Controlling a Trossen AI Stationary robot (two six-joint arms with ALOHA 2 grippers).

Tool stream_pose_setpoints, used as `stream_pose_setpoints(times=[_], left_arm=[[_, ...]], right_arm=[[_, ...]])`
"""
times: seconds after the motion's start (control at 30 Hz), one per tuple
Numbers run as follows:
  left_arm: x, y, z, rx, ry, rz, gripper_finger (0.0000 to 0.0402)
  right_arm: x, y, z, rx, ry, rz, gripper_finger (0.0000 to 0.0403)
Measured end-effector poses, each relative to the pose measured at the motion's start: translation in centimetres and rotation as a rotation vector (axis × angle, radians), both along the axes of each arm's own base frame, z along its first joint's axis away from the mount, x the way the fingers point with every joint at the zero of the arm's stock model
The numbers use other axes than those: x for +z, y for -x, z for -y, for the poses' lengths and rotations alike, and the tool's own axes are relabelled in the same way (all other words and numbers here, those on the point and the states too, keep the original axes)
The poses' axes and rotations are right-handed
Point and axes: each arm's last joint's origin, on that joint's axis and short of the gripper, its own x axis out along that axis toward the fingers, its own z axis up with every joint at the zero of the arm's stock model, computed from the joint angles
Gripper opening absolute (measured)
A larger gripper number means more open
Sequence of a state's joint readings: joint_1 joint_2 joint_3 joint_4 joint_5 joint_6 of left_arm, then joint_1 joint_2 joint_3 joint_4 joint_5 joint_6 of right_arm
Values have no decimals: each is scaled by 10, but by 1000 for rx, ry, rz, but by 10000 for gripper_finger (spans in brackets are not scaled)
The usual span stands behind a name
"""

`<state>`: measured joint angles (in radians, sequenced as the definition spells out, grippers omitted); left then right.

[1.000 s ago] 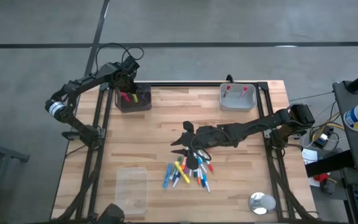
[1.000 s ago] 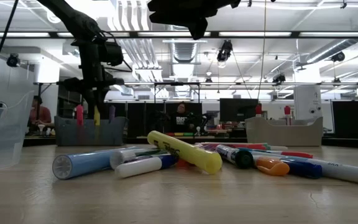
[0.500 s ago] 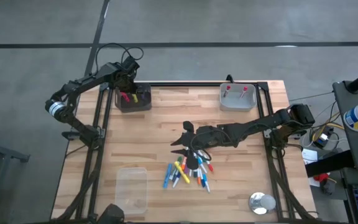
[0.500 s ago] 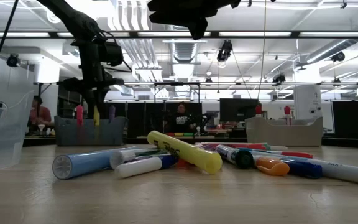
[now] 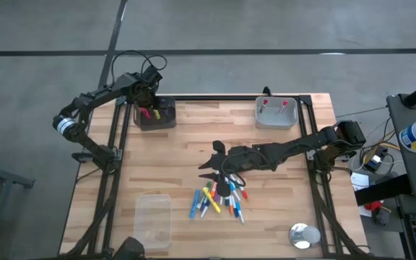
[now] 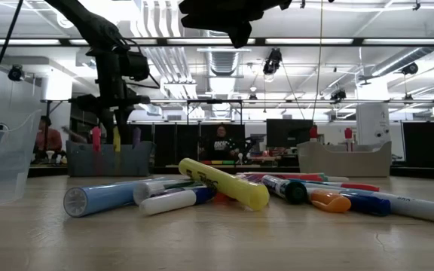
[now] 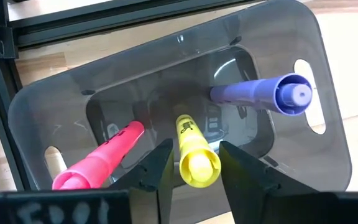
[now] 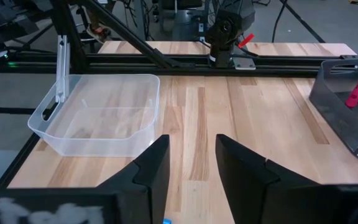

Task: Pick & Place Markers
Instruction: Put the yellow highlighter pen into the black bin

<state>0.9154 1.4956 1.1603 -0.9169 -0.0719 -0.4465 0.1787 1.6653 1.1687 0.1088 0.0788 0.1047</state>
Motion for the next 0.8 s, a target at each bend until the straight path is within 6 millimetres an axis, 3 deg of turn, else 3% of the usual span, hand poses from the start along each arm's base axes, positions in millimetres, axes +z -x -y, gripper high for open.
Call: stream_pose_setpoints(times=[0.5,0.8], left_arm=[[12,-1,-1,-8,-27,18,122],[35,0,-1,-24,-20,5,122]], right_arm=[[0,0,0,0,0,0,119],[0,0,0,0,0,0,129]])
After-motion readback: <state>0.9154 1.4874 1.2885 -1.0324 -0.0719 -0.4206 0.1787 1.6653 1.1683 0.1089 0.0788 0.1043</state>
